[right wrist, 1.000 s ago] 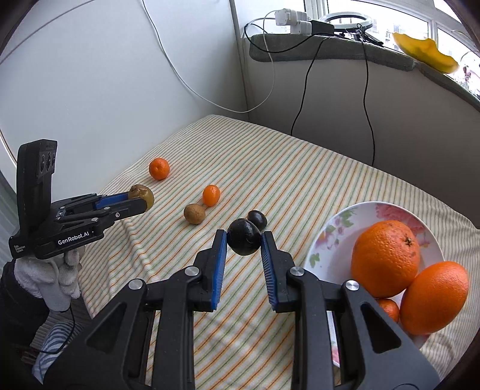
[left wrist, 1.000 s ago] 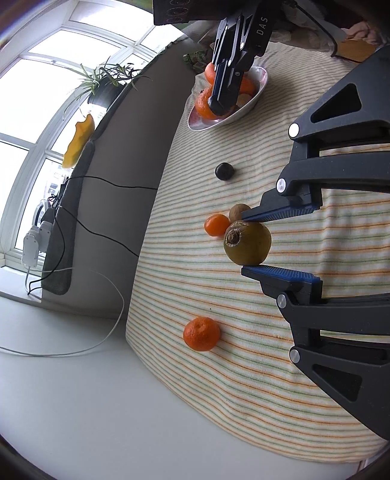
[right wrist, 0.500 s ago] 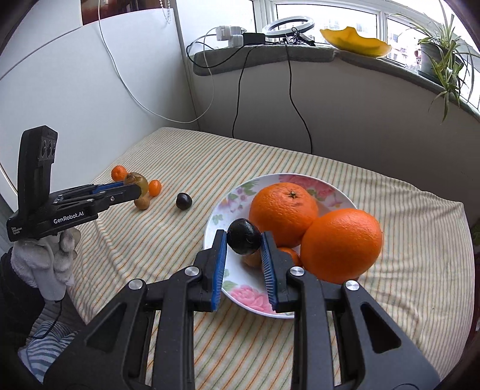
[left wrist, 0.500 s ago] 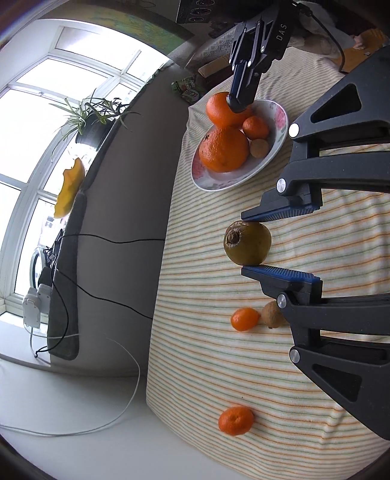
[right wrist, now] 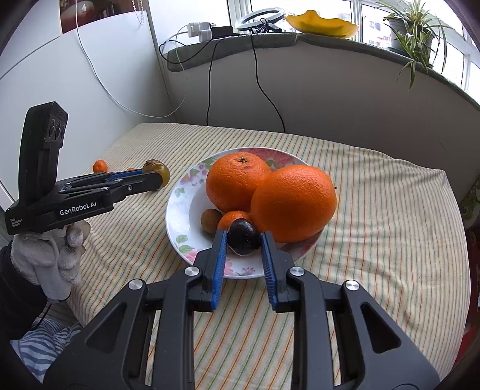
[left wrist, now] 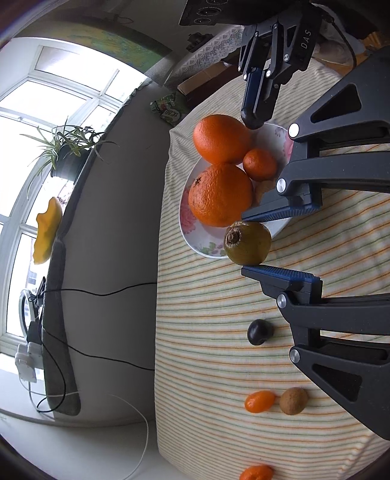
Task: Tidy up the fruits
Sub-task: 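Carry both fruits onto the plate and open the left and right tools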
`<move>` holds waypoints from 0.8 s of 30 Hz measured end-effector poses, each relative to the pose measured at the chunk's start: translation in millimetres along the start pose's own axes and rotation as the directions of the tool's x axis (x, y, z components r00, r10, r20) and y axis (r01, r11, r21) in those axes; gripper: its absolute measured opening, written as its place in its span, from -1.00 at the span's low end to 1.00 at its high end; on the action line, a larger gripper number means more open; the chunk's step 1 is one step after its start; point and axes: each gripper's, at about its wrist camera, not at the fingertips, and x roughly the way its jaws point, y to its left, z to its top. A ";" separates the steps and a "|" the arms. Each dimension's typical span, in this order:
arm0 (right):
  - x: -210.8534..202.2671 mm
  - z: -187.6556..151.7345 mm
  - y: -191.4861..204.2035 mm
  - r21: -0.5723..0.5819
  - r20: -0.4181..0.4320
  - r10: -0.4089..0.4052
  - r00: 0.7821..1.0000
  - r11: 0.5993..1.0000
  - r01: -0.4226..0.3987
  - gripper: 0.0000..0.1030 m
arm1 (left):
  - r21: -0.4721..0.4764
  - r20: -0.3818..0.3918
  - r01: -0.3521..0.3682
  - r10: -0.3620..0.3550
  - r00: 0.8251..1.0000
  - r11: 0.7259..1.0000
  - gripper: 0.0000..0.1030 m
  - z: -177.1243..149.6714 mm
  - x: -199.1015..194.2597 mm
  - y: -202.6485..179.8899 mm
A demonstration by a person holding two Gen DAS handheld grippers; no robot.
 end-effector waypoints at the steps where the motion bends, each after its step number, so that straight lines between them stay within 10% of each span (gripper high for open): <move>1: 0.1 -1.1 -1.4 0.006 -0.002 0.003 1.000 1.000 -0.003 -0.53 | 0.004 -0.004 0.001 -0.001 1.000 1.000 -0.47 0.0 2.0 -2.5; 24: 15.0 -8.3 -8.7 0.046 -0.045 0.027 0.999 0.999 -0.025 -0.52 | 0.057 -0.061 0.012 -0.009 0.998 0.998 -0.47 -2.9 20.4 -26.9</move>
